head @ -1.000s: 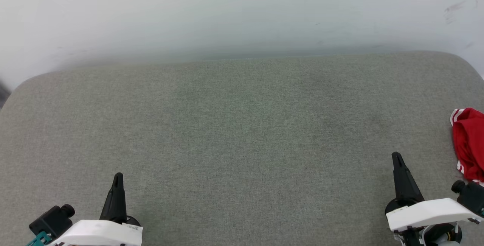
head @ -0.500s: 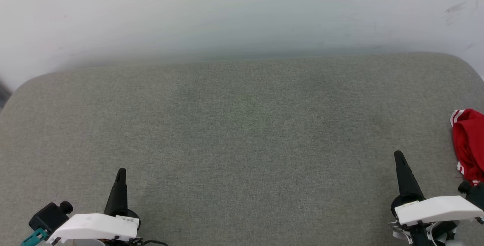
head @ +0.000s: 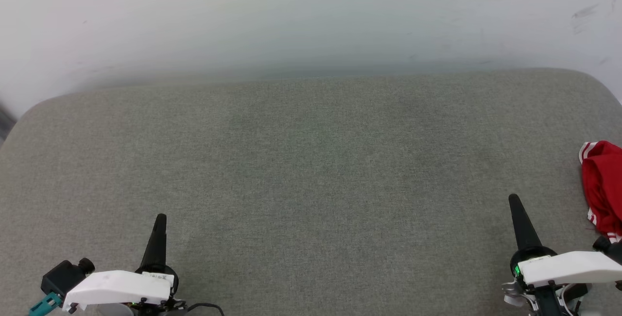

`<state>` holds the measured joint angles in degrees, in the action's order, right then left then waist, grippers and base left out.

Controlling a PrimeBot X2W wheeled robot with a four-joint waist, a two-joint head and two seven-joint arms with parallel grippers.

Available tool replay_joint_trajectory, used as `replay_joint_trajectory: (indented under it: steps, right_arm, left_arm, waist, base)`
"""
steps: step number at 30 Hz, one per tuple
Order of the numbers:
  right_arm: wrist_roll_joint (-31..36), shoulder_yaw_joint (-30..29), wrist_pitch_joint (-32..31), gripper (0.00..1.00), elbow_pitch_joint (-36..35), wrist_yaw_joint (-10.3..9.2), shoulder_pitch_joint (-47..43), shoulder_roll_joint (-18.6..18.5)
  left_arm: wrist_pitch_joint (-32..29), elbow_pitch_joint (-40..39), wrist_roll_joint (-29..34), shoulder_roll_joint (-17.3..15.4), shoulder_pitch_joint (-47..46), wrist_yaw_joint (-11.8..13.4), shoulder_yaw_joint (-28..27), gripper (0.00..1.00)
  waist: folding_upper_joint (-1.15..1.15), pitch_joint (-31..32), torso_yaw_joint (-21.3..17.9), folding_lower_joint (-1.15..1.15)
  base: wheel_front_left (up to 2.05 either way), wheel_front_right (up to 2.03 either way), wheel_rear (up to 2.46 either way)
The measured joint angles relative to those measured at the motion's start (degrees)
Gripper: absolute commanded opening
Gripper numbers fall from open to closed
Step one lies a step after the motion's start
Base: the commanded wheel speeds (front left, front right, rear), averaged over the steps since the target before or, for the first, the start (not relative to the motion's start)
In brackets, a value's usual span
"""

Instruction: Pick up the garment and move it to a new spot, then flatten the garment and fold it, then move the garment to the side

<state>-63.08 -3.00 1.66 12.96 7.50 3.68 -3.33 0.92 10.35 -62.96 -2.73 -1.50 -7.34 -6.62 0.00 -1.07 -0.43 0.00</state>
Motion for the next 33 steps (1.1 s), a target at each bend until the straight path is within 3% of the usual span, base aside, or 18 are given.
replay_joint_trajectory:
  steps: [33]
  right_arm:
    - [-17.7,-1.7,-4.6,0.0,0.5,0.0,1.2,0.0]
  left_arm:
    - [-4.4,2.2,-17.3,0.0,-2.5,0.0,0.0,0.0]
  waist:
    - [0.0,0.5,0.2,0.0]
  base:
    - [0.0,0.0,0.0]
